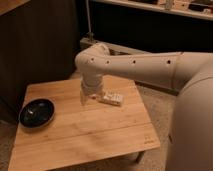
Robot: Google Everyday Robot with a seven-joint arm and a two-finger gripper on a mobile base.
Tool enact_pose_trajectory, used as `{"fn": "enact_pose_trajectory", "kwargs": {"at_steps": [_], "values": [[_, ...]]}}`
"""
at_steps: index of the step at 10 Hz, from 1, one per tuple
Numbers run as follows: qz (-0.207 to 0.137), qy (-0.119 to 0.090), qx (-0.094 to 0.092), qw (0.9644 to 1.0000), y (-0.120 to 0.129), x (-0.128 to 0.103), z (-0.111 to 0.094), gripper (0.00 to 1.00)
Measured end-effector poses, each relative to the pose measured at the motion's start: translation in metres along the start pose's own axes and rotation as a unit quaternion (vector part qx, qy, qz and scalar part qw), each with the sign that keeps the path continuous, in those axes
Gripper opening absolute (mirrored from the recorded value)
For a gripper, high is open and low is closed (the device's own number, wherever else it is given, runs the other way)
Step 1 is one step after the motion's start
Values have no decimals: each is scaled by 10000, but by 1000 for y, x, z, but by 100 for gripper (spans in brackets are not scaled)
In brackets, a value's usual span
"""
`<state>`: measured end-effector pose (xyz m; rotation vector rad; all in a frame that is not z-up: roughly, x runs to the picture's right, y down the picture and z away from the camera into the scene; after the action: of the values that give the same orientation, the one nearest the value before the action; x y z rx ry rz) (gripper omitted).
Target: Place the bottle in the ceramic bowl
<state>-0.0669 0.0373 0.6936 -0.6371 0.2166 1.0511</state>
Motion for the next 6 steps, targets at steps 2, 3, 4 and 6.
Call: {"fn": "enact_pose_trajectory", "kwargs": {"at_steps": [2, 3, 4, 6], "values": [[-647, -46, -28, 9979, -9, 0, -8, 65], [-957, -83, -46, 9954, -12, -1, -12, 65], [-1140, -106, -60, 9934, -11, -3, -14, 65], [-1208, -111, -9, 9926, -12, -1, -13, 65]]}}
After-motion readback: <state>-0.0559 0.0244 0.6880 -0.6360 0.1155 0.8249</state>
